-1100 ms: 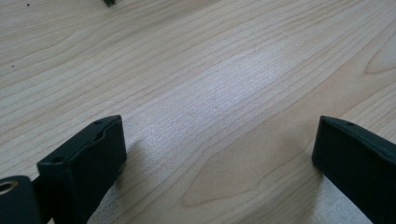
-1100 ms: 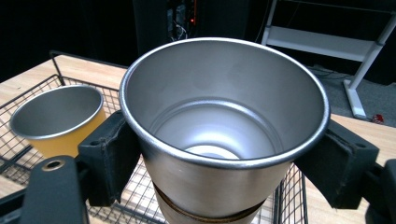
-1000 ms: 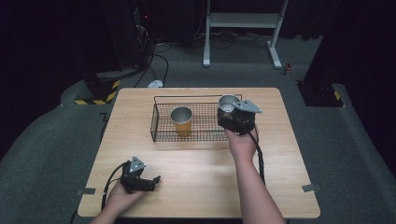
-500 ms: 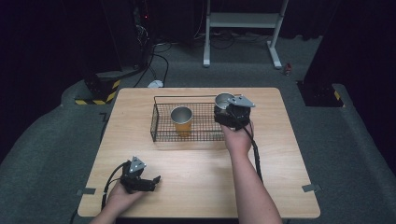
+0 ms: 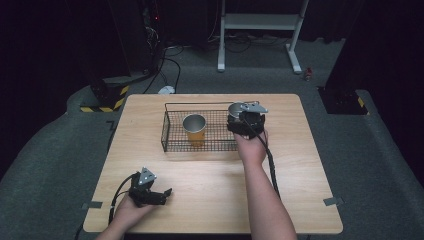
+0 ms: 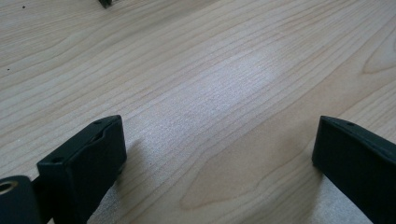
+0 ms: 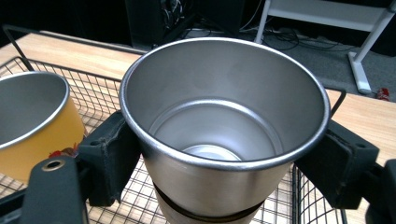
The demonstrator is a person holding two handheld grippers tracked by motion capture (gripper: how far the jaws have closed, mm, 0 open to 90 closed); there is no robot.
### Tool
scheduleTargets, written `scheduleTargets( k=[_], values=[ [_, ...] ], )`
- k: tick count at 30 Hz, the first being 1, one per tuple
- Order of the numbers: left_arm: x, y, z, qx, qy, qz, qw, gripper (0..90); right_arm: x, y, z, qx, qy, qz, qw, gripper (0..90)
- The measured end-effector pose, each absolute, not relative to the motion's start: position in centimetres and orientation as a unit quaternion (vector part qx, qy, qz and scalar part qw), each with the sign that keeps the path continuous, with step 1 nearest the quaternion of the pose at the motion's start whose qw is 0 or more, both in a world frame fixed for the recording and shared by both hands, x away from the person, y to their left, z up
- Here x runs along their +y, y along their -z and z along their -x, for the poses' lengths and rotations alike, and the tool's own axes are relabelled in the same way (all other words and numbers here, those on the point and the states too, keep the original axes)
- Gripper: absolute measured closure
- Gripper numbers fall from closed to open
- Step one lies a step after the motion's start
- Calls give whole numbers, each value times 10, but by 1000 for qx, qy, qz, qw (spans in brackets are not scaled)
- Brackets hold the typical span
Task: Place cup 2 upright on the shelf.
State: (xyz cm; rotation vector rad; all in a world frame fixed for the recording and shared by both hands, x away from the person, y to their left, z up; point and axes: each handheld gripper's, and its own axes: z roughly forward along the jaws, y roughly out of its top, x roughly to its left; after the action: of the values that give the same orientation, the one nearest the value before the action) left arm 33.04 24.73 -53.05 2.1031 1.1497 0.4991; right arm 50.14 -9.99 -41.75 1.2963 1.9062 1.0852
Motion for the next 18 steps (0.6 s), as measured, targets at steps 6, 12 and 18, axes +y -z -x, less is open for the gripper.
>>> scheduleTargets(
  k=[6, 12, 18],
  values=[
    [247, 530, -330, 441, -191, -809, 340, 33, -93, 429, -508, 725, -386, -492, 288, 187],
    [248, 530, -330, 440, -191, -810, 339, 33, -89, 442, -516, 732, -371, -498, 278, 187],
    [248, 530, -330, 440, -191, -810, 339, 33, -84, 450, -518, 742, -354, -502, 269, 187]
  ],
)
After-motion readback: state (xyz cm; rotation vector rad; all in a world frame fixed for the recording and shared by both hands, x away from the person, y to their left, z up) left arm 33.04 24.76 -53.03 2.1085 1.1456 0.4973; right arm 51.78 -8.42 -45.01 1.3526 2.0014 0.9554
